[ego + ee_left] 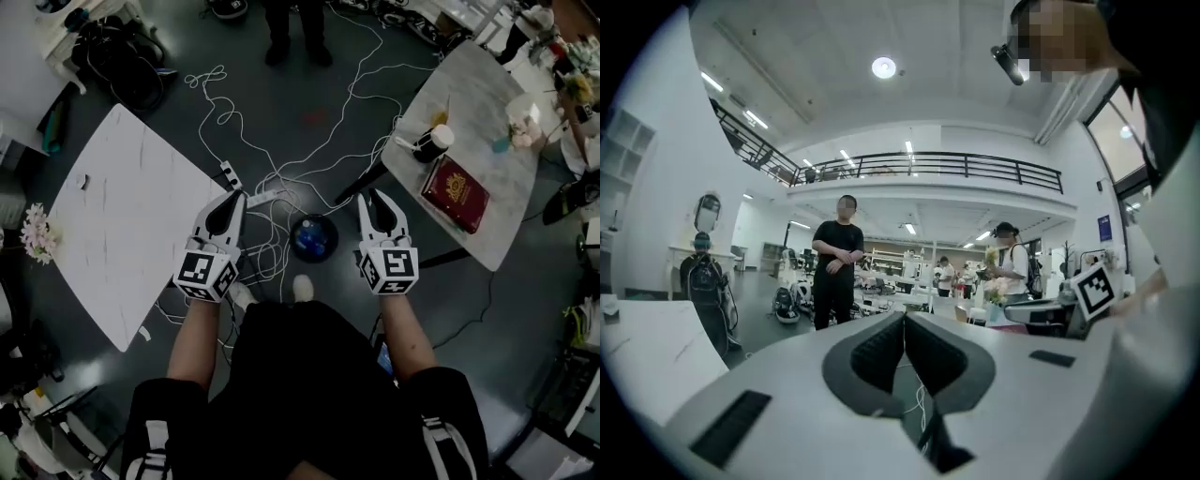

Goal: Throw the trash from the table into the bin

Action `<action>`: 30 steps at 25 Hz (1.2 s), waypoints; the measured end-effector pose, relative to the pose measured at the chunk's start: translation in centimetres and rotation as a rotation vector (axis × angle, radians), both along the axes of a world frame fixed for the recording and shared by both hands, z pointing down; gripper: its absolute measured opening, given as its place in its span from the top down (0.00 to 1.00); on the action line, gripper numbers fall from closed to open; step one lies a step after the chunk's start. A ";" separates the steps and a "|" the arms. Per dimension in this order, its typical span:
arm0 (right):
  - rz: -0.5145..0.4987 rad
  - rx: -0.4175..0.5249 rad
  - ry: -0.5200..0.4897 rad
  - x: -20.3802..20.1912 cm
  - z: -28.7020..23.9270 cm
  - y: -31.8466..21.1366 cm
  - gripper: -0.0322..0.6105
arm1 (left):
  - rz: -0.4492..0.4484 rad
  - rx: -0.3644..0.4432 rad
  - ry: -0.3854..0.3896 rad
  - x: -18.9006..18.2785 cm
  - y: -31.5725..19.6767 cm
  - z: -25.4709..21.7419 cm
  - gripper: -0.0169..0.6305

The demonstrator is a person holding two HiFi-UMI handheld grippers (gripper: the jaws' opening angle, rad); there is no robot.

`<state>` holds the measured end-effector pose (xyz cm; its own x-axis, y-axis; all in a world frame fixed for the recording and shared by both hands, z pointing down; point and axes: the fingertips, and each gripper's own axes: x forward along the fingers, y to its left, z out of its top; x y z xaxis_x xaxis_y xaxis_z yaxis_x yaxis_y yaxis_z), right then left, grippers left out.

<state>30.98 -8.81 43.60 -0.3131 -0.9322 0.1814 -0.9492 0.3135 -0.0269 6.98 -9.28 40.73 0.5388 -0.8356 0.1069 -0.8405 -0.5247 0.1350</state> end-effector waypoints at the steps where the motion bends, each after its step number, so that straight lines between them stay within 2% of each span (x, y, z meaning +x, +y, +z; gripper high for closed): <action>1: 0.001 0.019 -0.003 0.0 -1.0 0.2 0.84 | -0.003 0.013 -0.002 -0.3 0.3 -0.7 0.95; 4: -0.009 0.071 -0.009 -0.6 -3.5 0.7 0.89 | -0.019 0.043 0.008 -1.6 0.8 -2.4 0.95; 8: -0.034 0.109 -0.013 -1.9 -5.5 1.7 0.90 | -0.046 0.060 0.093 -3.0 1.5 -4.2 0.95; 13: -0.053 0.138 -0.012 -3.2 -6.5 2.3 0.90 | -0.037 0.083 0.090 -3.0 1.7 -5.0 0.95; 18: -0.037 0.146 -0.002 -2.7 -6.8 2.3 0.91 | -0.007 0.077 0.114 -2.0 0.9 -5.2 0.95; 30: -0.085 0.144 -0.001 -4.0 -7.0 1.3 0.91 | -0.043 0.097 0.115 -3.0 0.9 -5.5 0.95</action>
<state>27.02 -7.52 36.60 -0.3916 -0.9189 0.0474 -0.9193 0.3929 0.0230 4.01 -8.38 35.24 0.5062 -0.8616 -0.0360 -0.8444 -0.5037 0.1822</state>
